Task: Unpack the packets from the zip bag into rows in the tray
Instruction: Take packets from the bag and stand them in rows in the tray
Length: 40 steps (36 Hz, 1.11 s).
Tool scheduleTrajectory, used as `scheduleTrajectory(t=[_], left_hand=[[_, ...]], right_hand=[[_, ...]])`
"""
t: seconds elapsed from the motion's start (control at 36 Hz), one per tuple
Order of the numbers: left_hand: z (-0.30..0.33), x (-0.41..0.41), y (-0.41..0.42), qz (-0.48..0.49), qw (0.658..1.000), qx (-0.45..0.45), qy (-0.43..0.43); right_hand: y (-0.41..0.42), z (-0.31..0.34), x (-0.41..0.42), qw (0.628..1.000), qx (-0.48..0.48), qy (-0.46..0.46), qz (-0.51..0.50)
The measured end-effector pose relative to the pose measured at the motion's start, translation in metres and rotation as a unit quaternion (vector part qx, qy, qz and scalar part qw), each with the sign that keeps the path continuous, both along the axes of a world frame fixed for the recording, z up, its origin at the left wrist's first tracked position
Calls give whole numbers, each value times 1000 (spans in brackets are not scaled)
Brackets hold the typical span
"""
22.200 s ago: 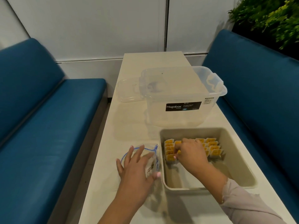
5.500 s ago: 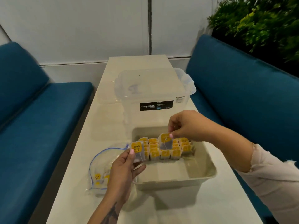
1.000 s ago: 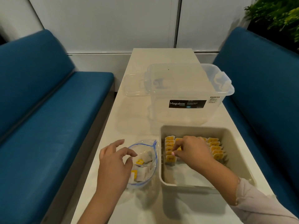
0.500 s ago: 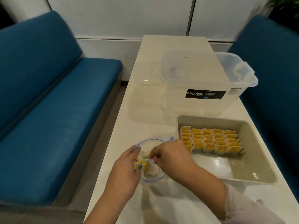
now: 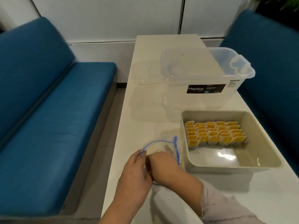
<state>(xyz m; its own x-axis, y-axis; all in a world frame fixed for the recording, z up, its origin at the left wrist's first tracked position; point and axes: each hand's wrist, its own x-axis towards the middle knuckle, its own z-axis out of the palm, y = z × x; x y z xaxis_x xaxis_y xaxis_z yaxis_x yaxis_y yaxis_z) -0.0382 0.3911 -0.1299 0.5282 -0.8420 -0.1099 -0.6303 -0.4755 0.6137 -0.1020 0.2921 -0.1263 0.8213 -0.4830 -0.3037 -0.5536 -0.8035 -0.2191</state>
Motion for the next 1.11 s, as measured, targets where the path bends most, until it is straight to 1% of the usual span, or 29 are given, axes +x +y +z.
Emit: scheduleTrajectory(t=[0.14, 0.22, 0.31, 0.42, 0.61, 0.75, 0.83, 0.94, 1.03, 1.11], left_hand=[[-1, 4, -1, -1, 1000, 2, 9], [0, 3, -2, 2, 1000, -7, 16], [1, -2, -3, 11, 999, -15, 28], [4, -8, -5, 31, 999, -9, 22], [9, -27, -11, 87, 996, 7, 10], [7, -42, -15, 127, 992, -10, 2], [5, -47, -17, 143, 989, -19, 2], [8, -57, -19, 160, 987, -14, 2], [13, -64, -20, 167, 986, -13, -12], [19, -67, -23, 172, 985, -23, 5]], right_hand=[[1, 2, -6, 995, 52, -73, -50], [1, 5, -10, 993, 37, -95, -53], [3, 8, -13, 993, 20, -108, -38], [1, 16, -22, 992, 9, -128, -7], [-7, 31, -39, 984, 30, -172, 32], [-15, 32, -52, 977, 54, -200, 49], [-20, 34, -61, 967, 103, -233, 29], [-27, 34, -70, 949, 181, -257, -32], [-34, 32, -74, 929, 232, -280, -73], [-41, 32, -77, 903, 285, -307, -101]])
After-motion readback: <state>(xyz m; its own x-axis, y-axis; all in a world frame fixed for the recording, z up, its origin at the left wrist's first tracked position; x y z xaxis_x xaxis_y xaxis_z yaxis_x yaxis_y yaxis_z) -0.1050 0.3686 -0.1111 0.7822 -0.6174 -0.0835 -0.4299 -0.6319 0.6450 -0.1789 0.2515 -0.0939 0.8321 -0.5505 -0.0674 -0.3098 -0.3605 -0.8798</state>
